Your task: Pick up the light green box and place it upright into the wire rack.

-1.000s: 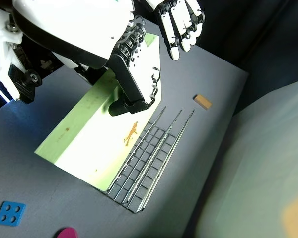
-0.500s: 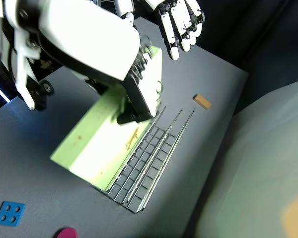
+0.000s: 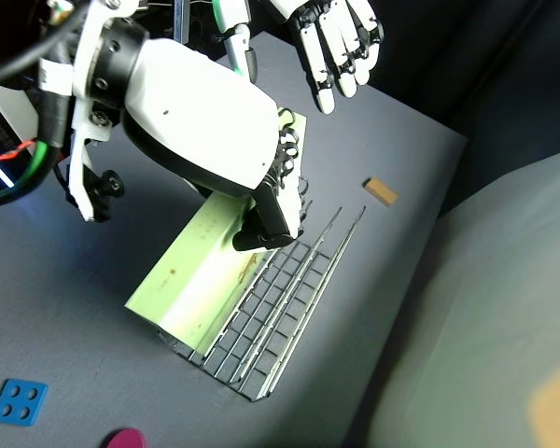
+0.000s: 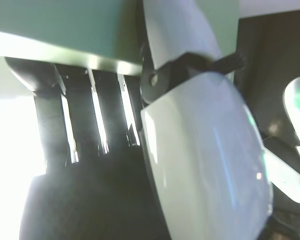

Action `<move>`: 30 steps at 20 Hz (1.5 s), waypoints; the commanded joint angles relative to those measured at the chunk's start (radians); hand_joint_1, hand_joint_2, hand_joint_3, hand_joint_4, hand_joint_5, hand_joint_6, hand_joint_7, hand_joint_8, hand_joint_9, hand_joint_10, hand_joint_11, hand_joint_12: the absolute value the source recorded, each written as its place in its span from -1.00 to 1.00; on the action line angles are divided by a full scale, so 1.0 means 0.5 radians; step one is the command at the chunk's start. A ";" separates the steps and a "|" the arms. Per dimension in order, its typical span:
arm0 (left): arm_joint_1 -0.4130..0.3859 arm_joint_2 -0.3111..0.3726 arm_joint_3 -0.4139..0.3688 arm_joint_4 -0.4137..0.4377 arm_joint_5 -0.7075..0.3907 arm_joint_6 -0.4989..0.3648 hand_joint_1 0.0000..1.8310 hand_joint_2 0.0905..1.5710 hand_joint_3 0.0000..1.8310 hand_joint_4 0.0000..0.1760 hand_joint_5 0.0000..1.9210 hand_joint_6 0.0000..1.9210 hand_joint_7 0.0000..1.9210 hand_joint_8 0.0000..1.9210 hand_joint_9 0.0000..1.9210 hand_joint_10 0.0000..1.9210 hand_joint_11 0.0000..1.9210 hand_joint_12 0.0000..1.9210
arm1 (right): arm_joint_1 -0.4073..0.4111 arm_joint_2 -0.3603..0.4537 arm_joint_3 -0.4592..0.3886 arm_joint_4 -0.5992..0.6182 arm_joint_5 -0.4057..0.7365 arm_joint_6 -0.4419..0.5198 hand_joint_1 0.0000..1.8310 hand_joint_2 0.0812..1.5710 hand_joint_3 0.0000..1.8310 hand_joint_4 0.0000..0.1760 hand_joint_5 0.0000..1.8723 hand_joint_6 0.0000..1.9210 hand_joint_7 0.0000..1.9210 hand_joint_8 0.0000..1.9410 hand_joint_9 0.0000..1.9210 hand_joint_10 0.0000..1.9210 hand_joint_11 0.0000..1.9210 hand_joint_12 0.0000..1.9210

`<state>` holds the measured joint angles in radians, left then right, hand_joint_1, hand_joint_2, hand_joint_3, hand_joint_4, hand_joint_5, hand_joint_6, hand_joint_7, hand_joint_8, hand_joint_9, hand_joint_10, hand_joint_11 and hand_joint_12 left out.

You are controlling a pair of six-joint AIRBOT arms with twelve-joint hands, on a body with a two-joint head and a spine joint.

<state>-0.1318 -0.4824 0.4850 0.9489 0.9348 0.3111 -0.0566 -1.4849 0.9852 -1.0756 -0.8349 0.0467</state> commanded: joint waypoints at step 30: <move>0.096 -0.143 -0.114 0.219 0.002 -0.215 -0.84 0.50 -1.00 0.07 -0.60 -1.00 -0.62 -1.00 -0.71 -1.00 -1.00 -0.21 | -0.212 -0.160 0.268 -0.261 0.150 -0.014 0.08 0.43 -1.00 -1.00 -0.29 -0.51 -0.27 -0.35 -0.49 0.06 -0.52 0.64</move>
<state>-0.0780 -0.5522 0.4335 0.9760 0.9653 0.2039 -0.1677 -1.5661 1.1183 -1.1336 -0.7776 0.0471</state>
